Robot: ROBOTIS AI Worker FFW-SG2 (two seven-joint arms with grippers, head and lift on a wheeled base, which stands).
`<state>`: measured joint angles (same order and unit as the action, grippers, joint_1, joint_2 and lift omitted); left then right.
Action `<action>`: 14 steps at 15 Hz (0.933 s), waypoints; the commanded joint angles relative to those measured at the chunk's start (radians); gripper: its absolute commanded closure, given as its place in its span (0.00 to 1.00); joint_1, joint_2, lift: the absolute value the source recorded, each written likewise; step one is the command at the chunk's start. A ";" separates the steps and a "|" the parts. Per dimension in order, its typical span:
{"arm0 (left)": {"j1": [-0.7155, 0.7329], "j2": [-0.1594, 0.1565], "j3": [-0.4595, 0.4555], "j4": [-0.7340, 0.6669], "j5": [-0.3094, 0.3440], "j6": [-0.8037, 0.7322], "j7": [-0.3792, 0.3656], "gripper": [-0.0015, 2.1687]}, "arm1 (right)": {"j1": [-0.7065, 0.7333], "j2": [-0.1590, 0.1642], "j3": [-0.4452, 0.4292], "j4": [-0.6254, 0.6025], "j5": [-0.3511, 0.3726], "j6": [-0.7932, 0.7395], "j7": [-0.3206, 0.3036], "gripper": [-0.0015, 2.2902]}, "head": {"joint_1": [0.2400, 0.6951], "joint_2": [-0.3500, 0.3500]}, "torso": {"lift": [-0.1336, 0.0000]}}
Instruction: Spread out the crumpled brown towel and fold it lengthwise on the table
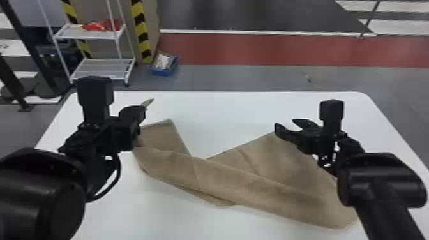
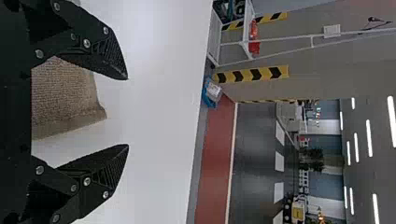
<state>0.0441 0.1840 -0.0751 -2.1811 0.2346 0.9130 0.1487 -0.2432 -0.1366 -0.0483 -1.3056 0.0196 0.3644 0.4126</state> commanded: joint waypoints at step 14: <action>0.026 0.000 -0.003 -0.006 -0.008 -0.006 -0.001 0.63 | 0.013 -0.005 -0.007 0.014 0.017 0.074 0.048 0.72 | 1.00 0.45 | 0.07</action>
<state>0.0665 0.1839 -0.0795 -2.1865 0.2281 0.9074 0.1487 -0.2462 -0.1412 -0.0451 -1.2781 0.0471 0.4394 0.4542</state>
